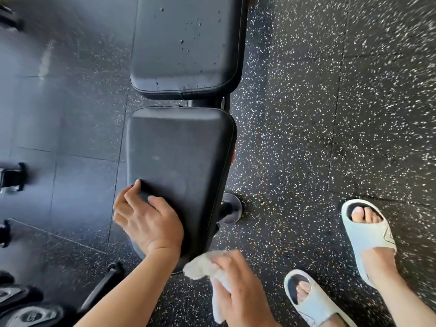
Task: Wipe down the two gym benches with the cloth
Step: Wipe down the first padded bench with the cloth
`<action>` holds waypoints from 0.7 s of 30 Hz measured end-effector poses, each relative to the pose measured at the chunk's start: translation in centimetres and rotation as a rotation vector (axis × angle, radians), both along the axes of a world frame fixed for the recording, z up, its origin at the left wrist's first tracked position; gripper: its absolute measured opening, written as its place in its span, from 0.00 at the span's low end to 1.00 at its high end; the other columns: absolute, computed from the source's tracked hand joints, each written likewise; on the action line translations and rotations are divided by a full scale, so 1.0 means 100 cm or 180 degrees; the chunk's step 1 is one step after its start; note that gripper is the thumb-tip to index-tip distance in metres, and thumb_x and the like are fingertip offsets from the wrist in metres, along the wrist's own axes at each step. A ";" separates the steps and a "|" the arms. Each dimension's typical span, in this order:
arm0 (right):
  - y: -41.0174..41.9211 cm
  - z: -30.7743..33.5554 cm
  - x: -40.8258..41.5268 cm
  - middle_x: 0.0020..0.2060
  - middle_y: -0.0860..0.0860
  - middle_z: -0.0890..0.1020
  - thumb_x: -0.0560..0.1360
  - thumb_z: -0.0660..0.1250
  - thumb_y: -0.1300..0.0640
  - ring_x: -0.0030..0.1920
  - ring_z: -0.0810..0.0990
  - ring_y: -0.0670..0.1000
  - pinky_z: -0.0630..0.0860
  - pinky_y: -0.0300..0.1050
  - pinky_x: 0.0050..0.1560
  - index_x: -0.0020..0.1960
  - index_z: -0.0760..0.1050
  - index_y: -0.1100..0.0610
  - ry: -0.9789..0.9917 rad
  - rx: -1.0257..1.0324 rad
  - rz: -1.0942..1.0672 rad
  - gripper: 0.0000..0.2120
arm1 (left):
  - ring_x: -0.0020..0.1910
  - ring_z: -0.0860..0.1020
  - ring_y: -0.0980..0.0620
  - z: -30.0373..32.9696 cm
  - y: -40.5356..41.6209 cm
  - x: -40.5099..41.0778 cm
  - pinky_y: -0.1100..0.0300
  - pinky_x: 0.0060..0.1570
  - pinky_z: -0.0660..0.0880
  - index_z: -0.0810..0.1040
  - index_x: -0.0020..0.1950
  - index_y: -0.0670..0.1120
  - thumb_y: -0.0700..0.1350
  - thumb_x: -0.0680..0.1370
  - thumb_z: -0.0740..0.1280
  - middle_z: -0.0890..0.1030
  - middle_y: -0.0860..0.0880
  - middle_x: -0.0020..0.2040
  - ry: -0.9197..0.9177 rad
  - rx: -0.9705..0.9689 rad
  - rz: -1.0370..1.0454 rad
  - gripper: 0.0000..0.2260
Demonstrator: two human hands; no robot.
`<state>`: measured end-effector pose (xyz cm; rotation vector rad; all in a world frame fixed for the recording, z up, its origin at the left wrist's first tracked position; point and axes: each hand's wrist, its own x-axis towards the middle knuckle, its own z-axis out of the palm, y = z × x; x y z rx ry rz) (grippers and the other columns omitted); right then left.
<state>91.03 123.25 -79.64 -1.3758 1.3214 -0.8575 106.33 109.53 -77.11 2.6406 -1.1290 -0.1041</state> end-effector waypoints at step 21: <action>-0.278 0.050 0.058 0.49 0.51 0.78 0.75 0.67 0.54 0.47 0.78 0.54 0.73 0.47 0.39 0.54 0.79 0.55 0.1955 -0.1943 0.2116 0.09 | 0.67 0.68 0.36 0.000 -0.001 0.003 0.42 0.71 0.65 0.75 0.70 0.42 0.43 0.78 0.61 0.71 0.41 0.71 -0.0068 -0.0204 0.0044 0.20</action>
